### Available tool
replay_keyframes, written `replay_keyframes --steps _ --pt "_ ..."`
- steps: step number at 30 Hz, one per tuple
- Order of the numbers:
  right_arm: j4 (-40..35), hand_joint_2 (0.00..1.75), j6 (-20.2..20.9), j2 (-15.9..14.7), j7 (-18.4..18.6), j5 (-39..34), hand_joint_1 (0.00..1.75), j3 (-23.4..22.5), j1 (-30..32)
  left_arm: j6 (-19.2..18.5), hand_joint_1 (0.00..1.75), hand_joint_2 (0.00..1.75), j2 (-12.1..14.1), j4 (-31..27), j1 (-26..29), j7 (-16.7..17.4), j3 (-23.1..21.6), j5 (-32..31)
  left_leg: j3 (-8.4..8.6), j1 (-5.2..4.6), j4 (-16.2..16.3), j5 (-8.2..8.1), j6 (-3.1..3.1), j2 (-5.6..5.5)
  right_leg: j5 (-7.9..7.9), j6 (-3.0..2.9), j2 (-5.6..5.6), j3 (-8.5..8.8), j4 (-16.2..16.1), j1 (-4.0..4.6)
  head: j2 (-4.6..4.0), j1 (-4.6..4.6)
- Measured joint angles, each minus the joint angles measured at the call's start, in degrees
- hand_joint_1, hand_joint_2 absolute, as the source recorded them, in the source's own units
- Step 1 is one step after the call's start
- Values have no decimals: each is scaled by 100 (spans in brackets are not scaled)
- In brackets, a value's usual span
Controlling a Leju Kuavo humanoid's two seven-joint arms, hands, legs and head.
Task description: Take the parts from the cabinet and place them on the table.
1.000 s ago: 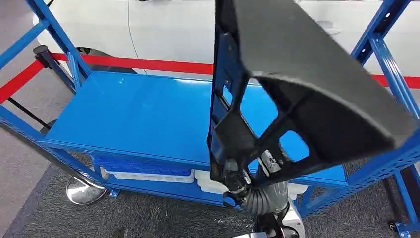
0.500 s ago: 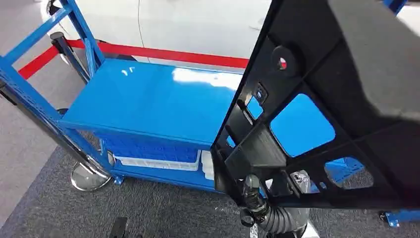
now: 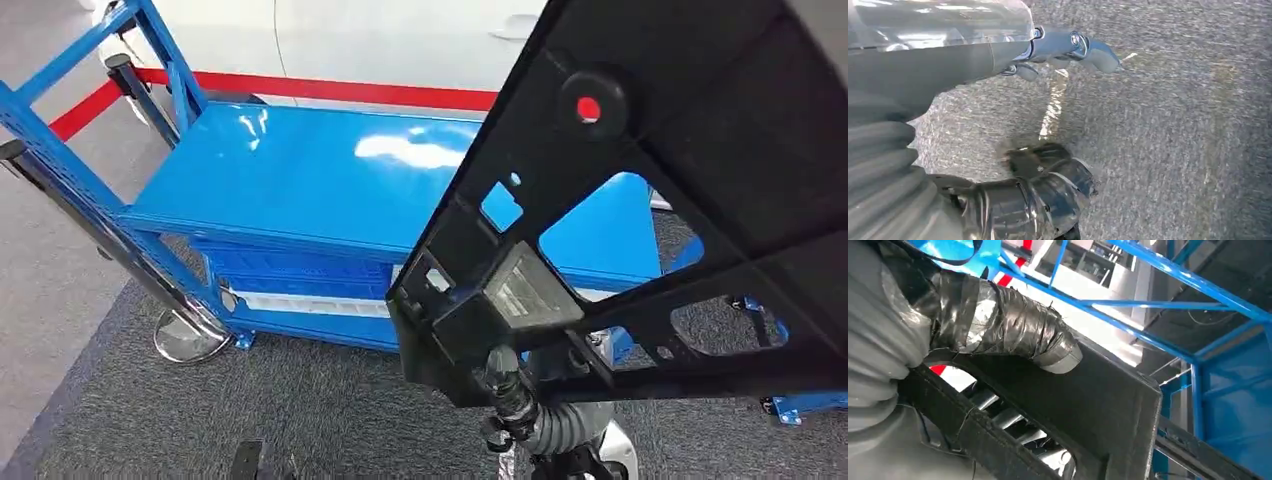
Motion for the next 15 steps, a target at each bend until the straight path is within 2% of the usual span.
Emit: replay_keyframes --steps 1,2,3,4,5,6,7,8,9,10,11,12,13,14,15 --pt "49 175 59 9 -18 -66 175 0 -47 0 0 175 -2 0 7 -14 0 29 92 -2 68 123 19 -1 68 -4 2 -94 2 15 0 0" --pt "107 175 129 33 -35 -131 175 0 -99 0 0 175 0 0 17 -20 0 48 287 -9 -75 340 52 -2 134 -3 5 -176 3 32 0 -4" --pt "157 175 188 55 -50 -192 175 0 -154 -2 0 175 0 0 19 -27 0 55 582 -25 -402 556 102 -6 195 -1 7 -246 3 48 0 -2" --pt "202 175 230 79 -77 -250 175 2 -205 -4 0 175 0 0 16 -31 0 55 912 -58 -813 651 169 -14 248 4 8 -296 2 57 0 -2" --pt "245 175 282 118 -116 -328 175 2 -262 -7 0 175 16 0 3 -38 0 48 1277 -98 -1315 528 253 -15 297 8 -3 -314 2 47 0 4" --pt "316 175 328 166 -170 -428 175 4 -327 -5 0 175 13 0 -4 -55 0 40 1559 -113 -1819 358 268 -10 358 54 -9 -334 -1 60 0 4" --pt "372 175 368 199 -210 -482 175 7 -383 0 0 175 13 0 -4 -62 0 42 1475 -132 -1768 400 232 -19 423 94 -32 -317 -67 35 0 9" --pt "457 175 424 234 -262 -568 175 9 -436 11 0 175 15 0 -13 -79 0 42 1467 -165 -1812 455 289 -23 485 128 -39 -309 -108 7 0 -48" --pt "511 175 470 262 -297 -634 175 11 -477 26 0 175 18 0 -25 -81 0 44 1442 -169 -1837 515 303 -21 556 158 -40 -304 -146 9 0 -63" --pt "568 175 509 278 -326 -695 175 11 -509 44 0 175 13 0 -25 -79 0 42 1421 -118 -1977 660 310 -5 600 191 -28 -324 -172 60 0 -26" --pt "625 175 559 289 -357 -763 175 11 -531 48 0 175 7 -2 -34 -73 0 35 1434 -95 -2013 768 324 32 396 216 -16 -385 -97 41 0 -15" --pt "667 175 608 295 -374 -816 175 11 -572 52 0 175 5 -2 -45 -68 0 18 1326 -91 -2034 849 381 33 -12 226 -2 -443 155 46 0 24" --pt "732 175 655 306 -389 -876 175 11 -608 61 0 175 5 -2 -52 -51 -2 -13 1219 -92 -2023 929 410 36 -399 242 1 -525 539 32 0 41" --pt "781 175 695 308 -398 -908 175 11 -614 72 0 175 5 -2 -68 -44 -2 -30 1107 -91 -1992 1003 401 35 -681 259 2 -589 960 20 0 28" --pt "824 175 721 315 -400 -936 175 11 -614 94 0 175 5 -2 -76 -40 -2 -30 993 -91 -1966 1060 392 34 -779 280 2 -614 1295 11 0 35"
